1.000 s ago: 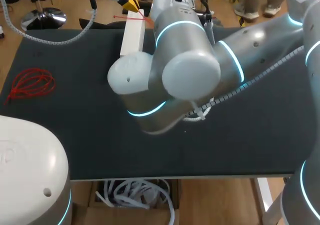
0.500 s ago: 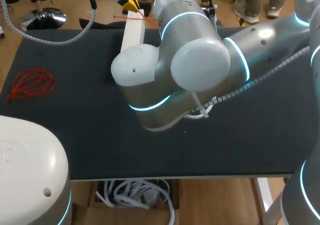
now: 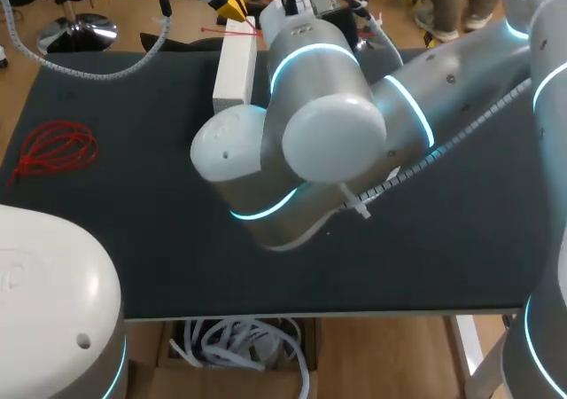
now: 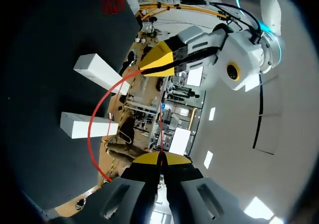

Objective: Grab the tape and strap the tape.

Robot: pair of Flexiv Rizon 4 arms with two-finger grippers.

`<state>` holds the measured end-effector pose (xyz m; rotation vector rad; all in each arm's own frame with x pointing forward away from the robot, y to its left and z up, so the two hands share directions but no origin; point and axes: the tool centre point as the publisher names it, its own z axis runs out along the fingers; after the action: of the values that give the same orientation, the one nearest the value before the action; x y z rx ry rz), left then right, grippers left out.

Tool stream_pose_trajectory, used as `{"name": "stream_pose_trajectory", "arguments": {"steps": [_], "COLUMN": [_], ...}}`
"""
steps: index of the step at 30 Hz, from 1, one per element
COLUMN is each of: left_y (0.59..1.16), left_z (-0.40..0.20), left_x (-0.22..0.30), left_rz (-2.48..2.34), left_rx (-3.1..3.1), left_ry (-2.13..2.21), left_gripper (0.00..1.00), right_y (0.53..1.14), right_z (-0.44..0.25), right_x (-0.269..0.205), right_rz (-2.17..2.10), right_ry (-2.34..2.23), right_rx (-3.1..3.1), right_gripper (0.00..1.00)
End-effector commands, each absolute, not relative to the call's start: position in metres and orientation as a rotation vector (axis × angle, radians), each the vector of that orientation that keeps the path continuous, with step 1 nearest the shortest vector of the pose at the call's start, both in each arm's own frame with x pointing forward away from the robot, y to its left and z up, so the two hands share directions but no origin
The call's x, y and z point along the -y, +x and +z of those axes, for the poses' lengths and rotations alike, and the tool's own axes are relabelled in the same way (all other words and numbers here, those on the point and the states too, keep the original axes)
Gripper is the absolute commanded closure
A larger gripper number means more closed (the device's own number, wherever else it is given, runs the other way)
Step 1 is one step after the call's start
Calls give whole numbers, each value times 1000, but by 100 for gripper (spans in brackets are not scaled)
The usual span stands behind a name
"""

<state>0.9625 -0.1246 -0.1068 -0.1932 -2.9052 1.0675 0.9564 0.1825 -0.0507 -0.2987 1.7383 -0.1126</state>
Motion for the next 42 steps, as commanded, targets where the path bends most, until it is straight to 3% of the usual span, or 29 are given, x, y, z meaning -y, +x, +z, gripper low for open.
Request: {"name": "stream_pose_trajectory", "arguments": {"steps": [1, 17, 42], "left_y": [963, 963, 963], "left_z": [-106, -106, -106], "left_x": [125, 125, 125], "left_rz": [1063, 1063, 1063], "left_rx": [2906, 2906, 2906], "left_ry": [-192, -192, -192], "left_gripper": [100, 100, 100], "right_y": [955, 962, 969], "right_z": [-52, -28, -47], "right_x": [-186, -196, -215], "right_rz": [-153, -276, -344], "right_ry": [-327, -388, -499], "right_rx": [-1728, -1813, -1806], "right_gripper": [100, 100, 100]}}
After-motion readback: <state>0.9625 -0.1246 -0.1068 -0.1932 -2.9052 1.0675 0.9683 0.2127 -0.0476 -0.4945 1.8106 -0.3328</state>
